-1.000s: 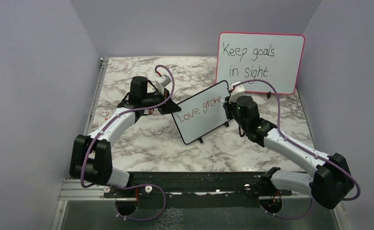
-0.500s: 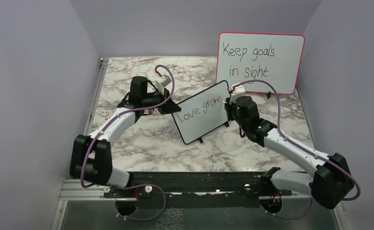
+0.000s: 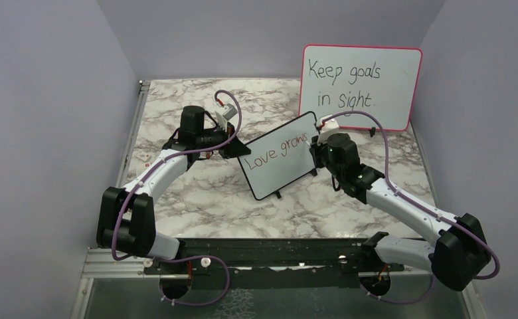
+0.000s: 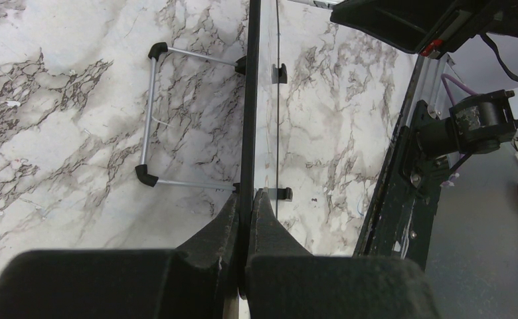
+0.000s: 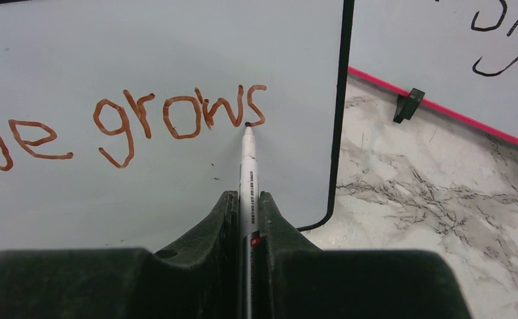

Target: Write a sentence on the whiteboard

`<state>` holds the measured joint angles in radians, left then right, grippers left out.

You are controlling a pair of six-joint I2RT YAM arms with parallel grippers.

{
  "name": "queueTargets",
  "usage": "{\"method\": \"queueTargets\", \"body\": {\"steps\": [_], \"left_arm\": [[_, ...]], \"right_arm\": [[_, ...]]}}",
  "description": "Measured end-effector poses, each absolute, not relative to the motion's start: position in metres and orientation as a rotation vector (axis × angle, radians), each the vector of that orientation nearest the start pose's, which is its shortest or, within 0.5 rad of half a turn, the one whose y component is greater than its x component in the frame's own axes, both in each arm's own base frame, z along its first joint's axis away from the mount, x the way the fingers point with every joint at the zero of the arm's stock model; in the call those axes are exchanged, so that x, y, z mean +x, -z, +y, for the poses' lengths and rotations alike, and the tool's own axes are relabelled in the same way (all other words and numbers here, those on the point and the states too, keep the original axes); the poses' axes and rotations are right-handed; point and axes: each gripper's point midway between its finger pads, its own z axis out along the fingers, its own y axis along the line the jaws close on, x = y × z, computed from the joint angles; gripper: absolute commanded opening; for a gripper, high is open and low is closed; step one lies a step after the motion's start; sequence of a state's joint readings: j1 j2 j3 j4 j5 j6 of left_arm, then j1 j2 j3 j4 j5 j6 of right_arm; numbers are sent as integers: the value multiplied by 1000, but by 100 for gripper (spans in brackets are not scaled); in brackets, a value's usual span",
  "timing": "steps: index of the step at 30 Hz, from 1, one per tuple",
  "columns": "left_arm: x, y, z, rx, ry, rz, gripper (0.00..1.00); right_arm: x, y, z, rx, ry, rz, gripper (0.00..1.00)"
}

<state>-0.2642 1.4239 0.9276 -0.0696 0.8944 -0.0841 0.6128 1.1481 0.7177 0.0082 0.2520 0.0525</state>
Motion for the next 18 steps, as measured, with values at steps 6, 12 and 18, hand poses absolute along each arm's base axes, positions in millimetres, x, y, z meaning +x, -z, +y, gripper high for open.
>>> {"method": "queueTargets", "body": {"steps": [6, 12, 18], "left_arm": [[307, -178, -227, 717, 1155, 1980, 0], [307, -179, -227, 716, 1155, 1982, 0], [308, -179, -227, 713, 1151, 1985, 0]], "right_arm": [[320, -177, 175, -381, -191, 1922, 1], [316, -194, 172, -368, -211, 1878, 0], [307, -193, 172, -392, -235, 1867, 1]]}}
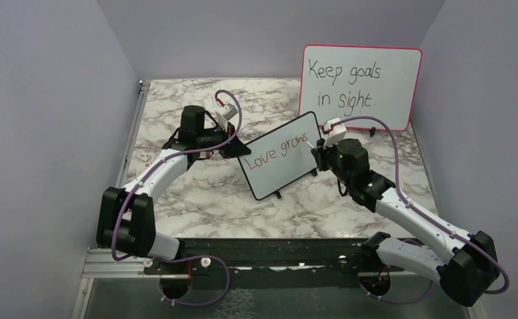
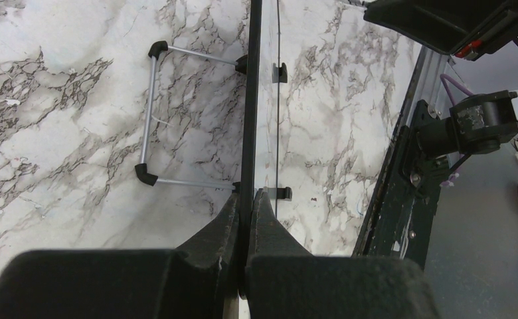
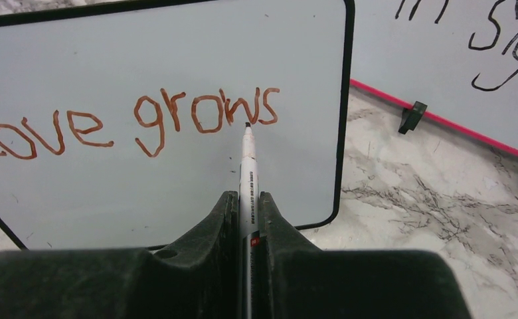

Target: Write a sentence on the whiteboard

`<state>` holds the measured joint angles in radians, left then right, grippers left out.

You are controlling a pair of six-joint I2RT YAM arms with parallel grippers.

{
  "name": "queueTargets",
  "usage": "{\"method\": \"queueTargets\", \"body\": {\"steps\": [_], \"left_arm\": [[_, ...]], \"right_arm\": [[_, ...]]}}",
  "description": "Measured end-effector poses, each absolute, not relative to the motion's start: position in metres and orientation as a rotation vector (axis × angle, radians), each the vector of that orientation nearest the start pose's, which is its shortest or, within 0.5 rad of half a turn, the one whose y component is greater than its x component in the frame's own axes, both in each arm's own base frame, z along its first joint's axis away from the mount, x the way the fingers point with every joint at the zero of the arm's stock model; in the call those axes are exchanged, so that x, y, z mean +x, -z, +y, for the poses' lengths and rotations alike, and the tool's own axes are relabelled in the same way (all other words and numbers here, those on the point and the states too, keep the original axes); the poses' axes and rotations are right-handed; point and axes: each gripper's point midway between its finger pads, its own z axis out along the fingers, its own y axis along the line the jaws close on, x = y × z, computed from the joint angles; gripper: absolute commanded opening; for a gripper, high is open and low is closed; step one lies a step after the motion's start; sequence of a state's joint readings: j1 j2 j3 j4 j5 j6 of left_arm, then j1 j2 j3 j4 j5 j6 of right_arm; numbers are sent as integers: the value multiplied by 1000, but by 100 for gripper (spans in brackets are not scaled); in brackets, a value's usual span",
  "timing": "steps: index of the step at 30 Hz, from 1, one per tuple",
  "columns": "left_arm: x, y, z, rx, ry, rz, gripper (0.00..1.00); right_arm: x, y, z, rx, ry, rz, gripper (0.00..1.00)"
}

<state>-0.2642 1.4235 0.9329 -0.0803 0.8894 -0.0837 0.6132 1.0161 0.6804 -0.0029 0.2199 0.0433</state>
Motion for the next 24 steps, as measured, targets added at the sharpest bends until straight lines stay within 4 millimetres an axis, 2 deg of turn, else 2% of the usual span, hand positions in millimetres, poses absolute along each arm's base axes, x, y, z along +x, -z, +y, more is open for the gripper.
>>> {"method": "queueTargets", "body": {"steps": [16, 24], "left_arm": [[308, -180, -226, 709, 1132, 1991, 0], [308, -180, -226, 708, 1127, 1992, 0]], "right_arm": [[274, -180, 200, -533, -320, 1863, 0], [251, -162, 217, -622, -348, 1878, 0]]}}
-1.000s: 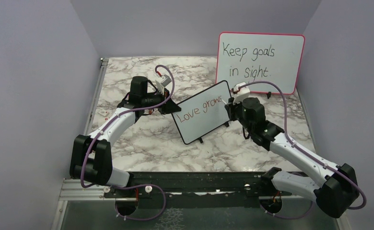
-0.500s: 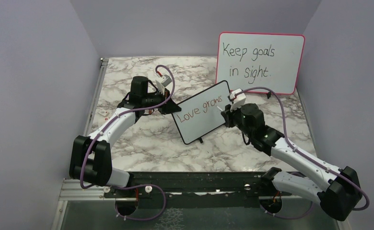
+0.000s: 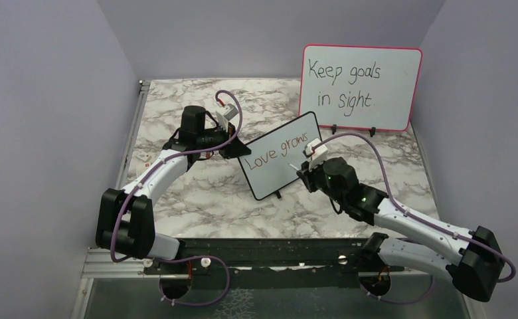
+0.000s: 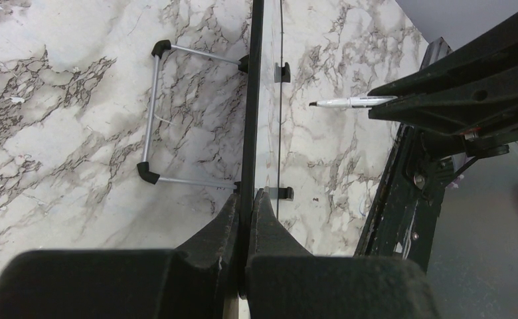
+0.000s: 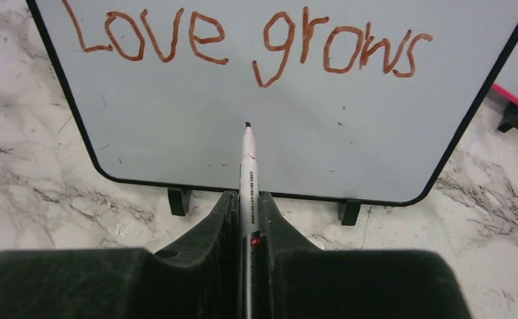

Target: Write a sentence on the whiteboard

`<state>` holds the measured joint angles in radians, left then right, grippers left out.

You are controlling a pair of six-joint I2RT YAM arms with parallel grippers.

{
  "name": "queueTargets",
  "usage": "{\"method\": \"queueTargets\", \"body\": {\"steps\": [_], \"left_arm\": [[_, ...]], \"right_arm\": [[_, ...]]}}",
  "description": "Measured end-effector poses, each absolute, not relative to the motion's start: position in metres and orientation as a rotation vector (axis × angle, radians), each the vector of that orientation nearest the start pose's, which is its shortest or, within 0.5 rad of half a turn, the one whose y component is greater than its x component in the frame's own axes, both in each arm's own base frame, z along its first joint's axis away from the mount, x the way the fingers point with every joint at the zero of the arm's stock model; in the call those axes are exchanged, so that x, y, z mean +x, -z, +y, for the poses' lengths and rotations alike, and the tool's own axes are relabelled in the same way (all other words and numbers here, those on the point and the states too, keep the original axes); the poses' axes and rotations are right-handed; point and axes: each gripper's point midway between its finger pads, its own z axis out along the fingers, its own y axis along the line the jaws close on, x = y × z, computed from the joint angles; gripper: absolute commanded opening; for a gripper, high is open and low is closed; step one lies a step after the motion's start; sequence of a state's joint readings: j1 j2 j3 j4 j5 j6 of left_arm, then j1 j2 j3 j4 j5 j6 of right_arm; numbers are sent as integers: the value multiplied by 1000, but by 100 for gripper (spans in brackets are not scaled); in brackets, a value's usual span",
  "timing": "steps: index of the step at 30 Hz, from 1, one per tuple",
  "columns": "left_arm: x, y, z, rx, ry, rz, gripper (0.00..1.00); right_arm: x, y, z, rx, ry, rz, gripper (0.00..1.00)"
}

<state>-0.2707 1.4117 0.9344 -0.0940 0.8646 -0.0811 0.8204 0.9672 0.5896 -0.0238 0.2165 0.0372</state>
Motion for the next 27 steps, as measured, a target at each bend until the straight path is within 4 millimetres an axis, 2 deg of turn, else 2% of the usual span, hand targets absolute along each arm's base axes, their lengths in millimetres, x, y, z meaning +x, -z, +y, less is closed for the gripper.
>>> {"method": "queueTargets", "body": {"steps": [7, 12, 19, 27], "left_arm": [[308, -180, -226, 706, 1125, 1994, 0], [308, -180, -226, 706, 1125, 1994, 0], [308, -180, -226, 705, 1123, 1994, 0], [308, -180, -226, 705, 1123, 1995, 0]], "right_arm": [[236, -156, 234, -687, -373, 1864, 0], [227, -144, 244, -735, -369, 1868, 0], [221, -132, 259, -778, -326, 1862, 0], [223, -128, 263, -778, -242, 1863, 0]]}}
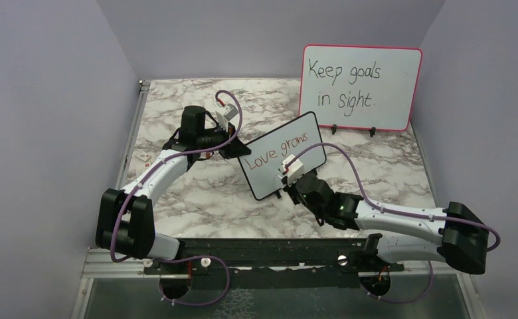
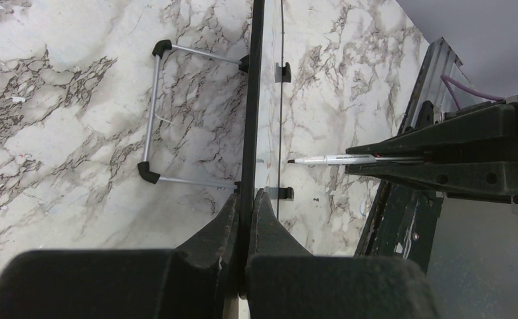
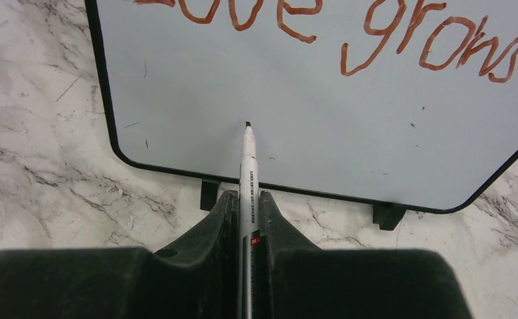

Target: Write a sentence on the whiteboard

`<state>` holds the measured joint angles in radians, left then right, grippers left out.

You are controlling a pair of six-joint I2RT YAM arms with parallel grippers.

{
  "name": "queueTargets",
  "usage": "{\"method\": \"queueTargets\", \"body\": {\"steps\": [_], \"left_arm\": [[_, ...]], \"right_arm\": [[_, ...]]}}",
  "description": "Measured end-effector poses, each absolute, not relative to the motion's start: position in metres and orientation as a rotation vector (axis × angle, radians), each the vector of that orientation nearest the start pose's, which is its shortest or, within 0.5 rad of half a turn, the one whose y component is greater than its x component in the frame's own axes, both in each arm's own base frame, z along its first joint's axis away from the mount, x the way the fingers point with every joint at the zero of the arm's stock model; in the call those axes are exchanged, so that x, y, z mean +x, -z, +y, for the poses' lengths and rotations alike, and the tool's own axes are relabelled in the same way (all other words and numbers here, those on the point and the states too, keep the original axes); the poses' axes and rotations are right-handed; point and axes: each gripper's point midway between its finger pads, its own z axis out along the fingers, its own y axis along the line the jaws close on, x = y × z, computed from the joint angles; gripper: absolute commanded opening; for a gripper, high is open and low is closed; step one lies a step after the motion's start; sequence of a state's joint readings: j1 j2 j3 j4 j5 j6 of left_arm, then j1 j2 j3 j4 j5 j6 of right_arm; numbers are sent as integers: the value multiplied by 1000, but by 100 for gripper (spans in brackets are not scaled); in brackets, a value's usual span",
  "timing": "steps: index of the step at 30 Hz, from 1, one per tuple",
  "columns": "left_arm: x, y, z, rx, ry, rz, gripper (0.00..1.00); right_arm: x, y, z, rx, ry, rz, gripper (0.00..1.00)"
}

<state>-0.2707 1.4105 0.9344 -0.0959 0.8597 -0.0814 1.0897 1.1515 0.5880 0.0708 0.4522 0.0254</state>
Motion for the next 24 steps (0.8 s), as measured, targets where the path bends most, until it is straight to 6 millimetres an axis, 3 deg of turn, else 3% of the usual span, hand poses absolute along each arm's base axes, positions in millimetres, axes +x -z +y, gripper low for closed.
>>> {"method": "queueTargets", "body": {"steps": [24], "left_arm": [[308, -180, -226, 705, 1122, 1996, 0]], "right_arm": [[232, -125, 270, -767, -197, 1860, 1]]}}
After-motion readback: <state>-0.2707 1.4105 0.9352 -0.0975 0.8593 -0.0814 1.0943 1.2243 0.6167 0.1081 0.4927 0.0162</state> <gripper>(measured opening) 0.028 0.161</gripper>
